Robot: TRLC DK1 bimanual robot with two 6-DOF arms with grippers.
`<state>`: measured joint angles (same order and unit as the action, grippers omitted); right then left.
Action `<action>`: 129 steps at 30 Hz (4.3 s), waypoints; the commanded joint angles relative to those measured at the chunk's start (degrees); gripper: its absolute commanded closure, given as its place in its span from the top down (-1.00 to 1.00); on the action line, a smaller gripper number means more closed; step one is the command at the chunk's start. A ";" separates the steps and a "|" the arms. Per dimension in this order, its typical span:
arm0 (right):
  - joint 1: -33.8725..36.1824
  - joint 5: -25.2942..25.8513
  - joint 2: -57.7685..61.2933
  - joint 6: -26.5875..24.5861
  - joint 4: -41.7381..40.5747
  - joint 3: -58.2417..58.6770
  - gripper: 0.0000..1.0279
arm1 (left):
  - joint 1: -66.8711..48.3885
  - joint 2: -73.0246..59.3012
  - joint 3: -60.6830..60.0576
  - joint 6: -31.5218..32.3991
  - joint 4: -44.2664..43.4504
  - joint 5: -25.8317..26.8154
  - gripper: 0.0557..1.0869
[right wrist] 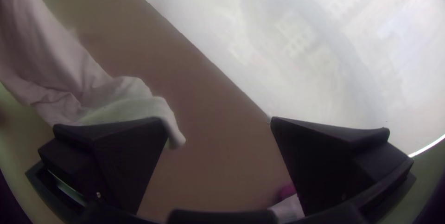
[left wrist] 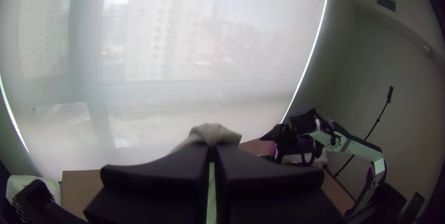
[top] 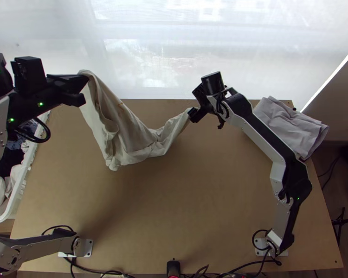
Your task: Fold the t-shirt
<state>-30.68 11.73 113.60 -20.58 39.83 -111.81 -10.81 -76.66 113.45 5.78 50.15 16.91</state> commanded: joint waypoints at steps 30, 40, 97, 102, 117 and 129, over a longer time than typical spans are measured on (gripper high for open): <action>13.80 -40.99 2.59 6.60 38.12 -9.83 0.91 | -8.00 -13.07 2.39 2.39 -4.97 -2.67 -0.94; -9.93 -26.05 2.24 1.51 33.99 -15.10 0.91 | -8.09 -17.29 2.30 1.87 -8.05 -3.46 -0.94; -23.82 -1.09 6.55 0.19 -2.74 -17.65 0.52 | -4.84 -13.42 2.74 2.39 -5.59 -4.16 -0.94; -24.43 -1.09 6.72 0.19 -2.74 -17.39 0.52 | -4.66 -13.16 2.74 2.30 -5.59 -4.25 -0.94; -27.77 -1.18 7.78 0.28 -2.74 -16.77 0.26 | -4.48 -13.16 2.83 2.13 -5.59 -4.16 -0.94; -24.87 -1.00 9.53 -5.26 -2.92 -19.24 -0.95 | -3.43 -11.93 2.83 2.13 -4.80 -4.16 -0.94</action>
<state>-57.17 10.66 122.72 -22.68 37.08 -128.99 -15.11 -89.25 116.33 7.94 44.69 12.64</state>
